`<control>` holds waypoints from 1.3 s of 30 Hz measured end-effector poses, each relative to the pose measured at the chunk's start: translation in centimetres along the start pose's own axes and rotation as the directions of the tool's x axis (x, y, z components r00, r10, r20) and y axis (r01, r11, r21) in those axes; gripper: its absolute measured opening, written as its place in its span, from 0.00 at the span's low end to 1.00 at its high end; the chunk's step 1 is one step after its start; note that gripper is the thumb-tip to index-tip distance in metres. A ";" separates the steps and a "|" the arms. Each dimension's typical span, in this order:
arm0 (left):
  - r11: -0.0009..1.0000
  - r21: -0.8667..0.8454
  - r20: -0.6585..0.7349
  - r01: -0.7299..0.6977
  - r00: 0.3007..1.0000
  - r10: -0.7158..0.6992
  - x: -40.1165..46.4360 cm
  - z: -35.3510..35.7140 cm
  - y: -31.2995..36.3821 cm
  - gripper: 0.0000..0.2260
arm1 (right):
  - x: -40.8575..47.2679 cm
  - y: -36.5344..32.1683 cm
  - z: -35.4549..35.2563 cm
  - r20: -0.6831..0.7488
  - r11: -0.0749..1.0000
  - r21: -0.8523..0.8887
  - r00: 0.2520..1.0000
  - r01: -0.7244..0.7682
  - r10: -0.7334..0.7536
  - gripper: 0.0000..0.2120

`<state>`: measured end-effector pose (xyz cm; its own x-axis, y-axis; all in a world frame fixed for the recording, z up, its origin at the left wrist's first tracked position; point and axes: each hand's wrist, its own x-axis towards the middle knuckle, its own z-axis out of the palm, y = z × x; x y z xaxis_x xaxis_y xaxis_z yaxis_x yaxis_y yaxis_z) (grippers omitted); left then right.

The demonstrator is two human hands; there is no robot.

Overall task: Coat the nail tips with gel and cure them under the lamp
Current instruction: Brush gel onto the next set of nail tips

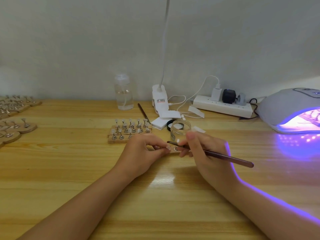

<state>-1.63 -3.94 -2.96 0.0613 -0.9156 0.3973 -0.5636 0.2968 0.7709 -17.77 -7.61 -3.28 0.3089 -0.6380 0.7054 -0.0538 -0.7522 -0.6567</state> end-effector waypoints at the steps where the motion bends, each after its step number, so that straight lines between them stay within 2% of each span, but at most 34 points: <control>1: 1.000 -0.002 0.005 0.001 1.000 -0.001 0.0 0.0 0.0 0.06 | -0.1 0.0 0.0 0.004 1.000 0.002 1.000 -0.014 0.014 0.19; 4: 1.000 -0.003 0.004 0.009 1.000 -0.009 0.0 0.0 0.1 0.05 | -0.4 -0.2 -0.1 -0.014 0.990 0.103 0.995 -0.095 0.097 0.23; 8: 1.000 -0.015 0.006 0.016 1.000 -0.016 0.0 0.1 0.1 0.05 | -0.2 -0.1 0.0 -0.028 0.997 0.056 0.999 -0.044 0.046 0.20; 12: 1.000 -0.015 0.005 0.027 1.000 -0.027 0.0 0.1 0.1 0.05 | -0.3 -0.2 0.0 -0.030 0.980 0.128 0.987 -0.151 0.156 0.19; 16: 1.000 -0.008 0.003 0.023 1.000 -0.023 0.0 0.1 0.1 0.06 | -0.2 -0.2 0.0 -0.048 0.992 0.087 0.995 -0.088 0.092 0.18; 20: 0.999 -0.001 0.004 0.039 0.999 -0.039 0.0 0.1 0.2 0.06 | -0.3 -0.3 0.0 -0.032 0.977 0.151 0.987 -0.150 0.157 0.20; 24: 0.999 0.010 0.009 0.037 0.999 -0.038 0.0 0.0 0.2 0.06 | -0.1 -0.2 0.1 -0.044 0.995 0.071 0.996 -0.069 0.072 0.17; 28: 0.999 -0.002 0.018 0.046 0.999 -0.046 0.0 0.1 0.1 0.06 | -0.3 -0.4 0.1 -0.017 0.988 0.102 0.993 -0.118 0.120 0.18; 32: 0.999 0.000 0.022 0.049 0.999 -0.049 -0.1 0.0 0.1 0.06 | -0.2 -0.4 0.0 -0.025 0.997 0.051 0.998 -0.060 0.061 0.18; 34: 0.999 -0.002 0.025 0.044 0.999 -0.043 -0.1 0.0 0.1 0.06 | 0.0 -0.5 0.1 -0.011 0.996 0.022 0.996 -0.084 0.084 0.16; 37: 0.999 -0.004 0.016 0.045 0.999 -0.044 0.0 0.0 0.1 0.07 | -0.2 -0.6 0.1 -0.031 0.989 0.075 0.991 -0.130 0.133 0.17; 39: 0.999 -0.009 0.016 0.047 0.999 -0.047 0.0 0.0 0.1 0.07 | -0.2 -0.6 0.0 -0.044 0.994 0.052 0.994 -0.094 0.096 0.18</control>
<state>-1.71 -3.91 -2.93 0.0747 -0.9326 0.3530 -0.5529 0.2559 0.7930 -17.85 -7.02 -3.03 0.2605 -0.7140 0.6499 -0.0327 -0.6793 -0.7331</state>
